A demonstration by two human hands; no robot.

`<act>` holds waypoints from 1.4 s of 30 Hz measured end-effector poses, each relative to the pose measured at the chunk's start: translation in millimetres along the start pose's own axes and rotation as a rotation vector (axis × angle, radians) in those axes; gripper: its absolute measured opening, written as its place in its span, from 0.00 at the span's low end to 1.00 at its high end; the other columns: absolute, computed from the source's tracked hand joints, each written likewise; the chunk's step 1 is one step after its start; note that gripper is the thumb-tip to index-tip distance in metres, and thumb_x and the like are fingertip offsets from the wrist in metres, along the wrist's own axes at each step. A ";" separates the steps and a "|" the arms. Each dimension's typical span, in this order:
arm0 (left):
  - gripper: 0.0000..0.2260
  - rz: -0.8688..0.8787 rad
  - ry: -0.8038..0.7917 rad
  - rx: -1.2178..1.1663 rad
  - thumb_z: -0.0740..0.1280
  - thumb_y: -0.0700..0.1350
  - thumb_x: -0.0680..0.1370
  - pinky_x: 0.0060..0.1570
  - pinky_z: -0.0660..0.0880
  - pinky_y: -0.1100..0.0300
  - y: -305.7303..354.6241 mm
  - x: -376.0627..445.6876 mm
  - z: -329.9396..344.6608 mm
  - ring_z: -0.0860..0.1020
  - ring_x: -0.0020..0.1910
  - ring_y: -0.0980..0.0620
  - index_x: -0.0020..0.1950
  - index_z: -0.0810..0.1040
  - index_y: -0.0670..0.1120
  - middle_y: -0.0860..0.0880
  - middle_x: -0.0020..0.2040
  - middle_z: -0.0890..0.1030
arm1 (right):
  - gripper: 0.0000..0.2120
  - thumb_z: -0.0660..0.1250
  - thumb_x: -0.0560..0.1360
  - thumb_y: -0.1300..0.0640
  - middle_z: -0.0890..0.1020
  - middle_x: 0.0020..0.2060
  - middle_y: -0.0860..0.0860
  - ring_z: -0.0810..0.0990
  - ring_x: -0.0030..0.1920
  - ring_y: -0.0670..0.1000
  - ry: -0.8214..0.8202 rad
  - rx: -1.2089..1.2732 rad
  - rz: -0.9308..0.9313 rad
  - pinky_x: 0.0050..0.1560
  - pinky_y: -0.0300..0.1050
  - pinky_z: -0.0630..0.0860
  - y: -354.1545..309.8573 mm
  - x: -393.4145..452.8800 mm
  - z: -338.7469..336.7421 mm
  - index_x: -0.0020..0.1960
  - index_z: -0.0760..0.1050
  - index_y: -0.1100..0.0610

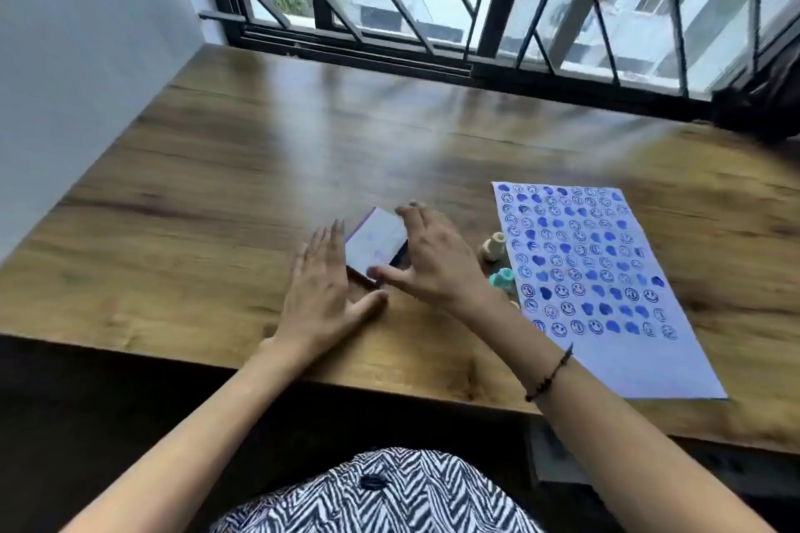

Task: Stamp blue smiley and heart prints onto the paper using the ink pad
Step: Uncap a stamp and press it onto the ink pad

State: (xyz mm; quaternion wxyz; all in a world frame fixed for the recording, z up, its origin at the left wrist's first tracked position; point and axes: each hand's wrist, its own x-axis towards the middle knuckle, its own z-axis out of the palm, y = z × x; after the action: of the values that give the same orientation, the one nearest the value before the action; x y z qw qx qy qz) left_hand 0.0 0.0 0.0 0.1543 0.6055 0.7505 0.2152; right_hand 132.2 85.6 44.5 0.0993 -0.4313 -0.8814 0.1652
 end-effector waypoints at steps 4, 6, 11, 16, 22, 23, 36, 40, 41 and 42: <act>0.42 -0.006 0.125 -0.036 0.70 0.48 0.69 0.71 0.56 0.43 5.5 1.1 -1.5 0.62 0.70 0.38 0.73 0.48 0.39 0.37 0.70 0.66 | 0.34 0.68 0.66 0.39 0.72 0.59 0.59 0.68 0.60 0.61 -0.062 -0.067 0.061 0.58 0.53 0.69 -14.1 6.6 10.7 0.61 0.65 0.62; 0.42 0.000 0.134 -0.031 0.70 0.46 0.67 0.69 0.59 0.43 3.9 0.8 0.0 0.65 0.67 0.37 0.73 0.49 0.38 0.36 0.66 0.69 | 0.35 0.68 0.65 0.38 0.73 0.57 0.60 0.68 0.59 0.61 -0.086 -0.100 0.082 0.58 0.52 0.68 -19.0 10.1 13.9 0.60 0.65 0.63; 0.44 0.032 0.145 -0.022 0.72 0.44 0.65 0.65 0.63 0.44 3.8 -1.0 -0.9 0.69 0.62 0.35 0.72 0.50 0.36 0.34 0.62 0.72 | 0.33 0.68 0.65 0.41 0.75 0.55 0.62 0.70 0.57 0.62 -0.091 -0.182 0.059 0.57 0.52 0.69 -24.8 16.9 10.3 0.58 0.66 0.64; 0.43 -0.004 0.147 -0.044 0.71 0.50 0.68 0.64 0.64 0.45 2.7 -2.1 -1.9 0.68 0.63 0.36 0.73 0.49 0.37 0.34 0.63 0.71 | 0.27 0.68 0.65 0.42 0.80 0.50 0.60 0.76 0.51 0.60 -0.136 -0.118 0.060 0.43 0.47 0.70 -19.3 25.5 -8.4 0.52 0.71 0.62; 0.44 0.020 0.125 -0.028 0.70 0.52 0.69 0.68 0.60 0.47 3.6 -0.6 -4.6 0.63 0.67 0.38 0.73 0.47 0.40 0.36 0.69 0.66 | 0.11 0.65 0.72 0.52 0.78 0.34 0.55 0.79 0.39 0.53 -0.440 0.431 0.262 0.35 0.40 0.71 4.9 56.6 -62.9 0.37 0.76 0.58; 0.43 0.047 0.113 -0.032 0.70 0.52 0.68 0.69 0.59 0.47 5.1 -0.1 -5.5 0.62 0.68 0.37 0.73 0.48 0.40 0.36 0.69 0.64 | 0.09 0.64 0.73 0.54 0.77 0.35 0.52 0.81 0.40 0.54 -0.467 0.508 0.281 0.36 0.40 0.73 11.4 60.5 -70.2 0.37 0.76 0.56; 0.33 0.280 0.127 -0.157 0.68 0.47 0.70 0.71 0.55 0.53 53.3 -4.9 2.5 0.63 0.70 0.39 0.70 0.59 0.36 0.36 0.69 0.67 | 0.11 0.62 0.74 0.66 0.75 0.32 0.55 0.73 0.27 0.48 -0.124 0.535 0.366 0.32 0.39 0.74 68.0 65.6 -76.4 0.55 0.72 0.70; 0.30 0.262 0.123 -0.184 0.68 0.44 0.71 0.71 0.55 0.56 61.0 -6.5 5.2 0.62 0.71 0.41 0.69 0.62 0.38 0.37 0.69 0.67 | 0.11 0.67 0.72 0.60 0.77 0.36 0.55 0.73 0.33 0.51 -0.087 0.198 0.299 0.34 0.44 0.69 79.8 44.3 -80.9 0.50 0.77 0.66; 0.28 0.252 0.137 -0.203 0.68 0.43 0.71 0.71 0.55 0.57 62.2 -6.6 5.9 0.63 0.70 0.41 0.68 0.63 0.38 0.38 0.68 0.68 | 0.12 0.68 0.71 0.57 0.79 0.40 0.56 0.76 0.37 0.53 -0.122 0.040 0.277 0.37 0.42 0.69 82.2 36.3 -81.1 0.49 0.78 0.65; 0.26 0.237 0.149 -0.226 0.68 0.42 0.72 0.70 0.55 0.59 63.6 -6.6 6.5 0.64 0.70 0.42 0.68 0.65 0.38 0.38 0.67 0.69 | 0.14 0.70 0.70 0.53 0.80 0.44 0.57 0.78 0.43 0.56 -0.174 -0.087 0.267 0.40 0.42 0.69 83.2 28.4 -80.0 0.48 0.78 0.64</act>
State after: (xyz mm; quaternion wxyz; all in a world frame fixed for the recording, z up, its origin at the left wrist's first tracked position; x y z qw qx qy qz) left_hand 58.2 5.5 26.6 0.1387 0.6508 0.6545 0.3591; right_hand 200.9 172.2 88.2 -0.0193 -0.5325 -0.8279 0.1752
